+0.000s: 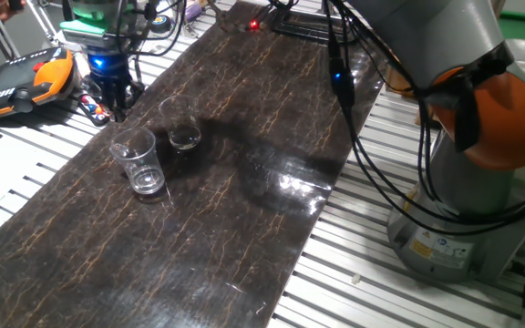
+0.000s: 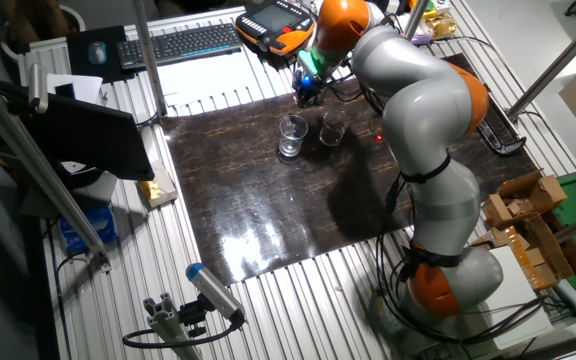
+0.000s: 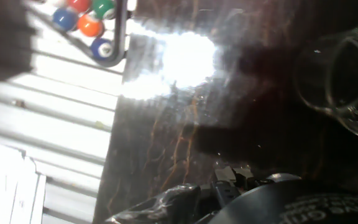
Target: Pour the water from one cup into another empty cup
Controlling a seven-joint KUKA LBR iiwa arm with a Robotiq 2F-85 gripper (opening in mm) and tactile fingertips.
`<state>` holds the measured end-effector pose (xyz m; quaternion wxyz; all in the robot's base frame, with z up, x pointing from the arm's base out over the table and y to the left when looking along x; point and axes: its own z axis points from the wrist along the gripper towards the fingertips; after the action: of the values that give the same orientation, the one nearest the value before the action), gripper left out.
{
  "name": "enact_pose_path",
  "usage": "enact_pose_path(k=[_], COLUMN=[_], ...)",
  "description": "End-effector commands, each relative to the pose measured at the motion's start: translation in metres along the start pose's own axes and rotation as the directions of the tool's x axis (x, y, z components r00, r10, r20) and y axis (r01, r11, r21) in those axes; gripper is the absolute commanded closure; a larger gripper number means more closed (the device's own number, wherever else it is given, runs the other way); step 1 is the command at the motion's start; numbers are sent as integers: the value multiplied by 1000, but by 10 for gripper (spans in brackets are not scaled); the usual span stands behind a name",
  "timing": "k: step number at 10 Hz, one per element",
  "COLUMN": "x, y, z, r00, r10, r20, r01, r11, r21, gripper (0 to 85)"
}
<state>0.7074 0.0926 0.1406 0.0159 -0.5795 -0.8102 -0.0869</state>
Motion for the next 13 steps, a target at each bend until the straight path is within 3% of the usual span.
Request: enact_pose_path(k=[1, 3, 5, 6, 9, 13], x=[-1, -2, -3, -3, -3, -1], y=[0, 0, -1, -1, 0, 4], z=[1, 1, 2, 2, 2, -1], r00=[297, 202, 100, 71, 29, -19], r10=[-935, -959, -966, -966, -956, -946], r20=[-193, -201, -238, -250, -292, -322], r01=[954, 979, 993, 995, 996, 997], r11=[297, 204, 110, 87, 53, 7], r21=[32, 11, -29, -50, -76, -81], gripper=[843, 843, 843, 843, 843, 843])
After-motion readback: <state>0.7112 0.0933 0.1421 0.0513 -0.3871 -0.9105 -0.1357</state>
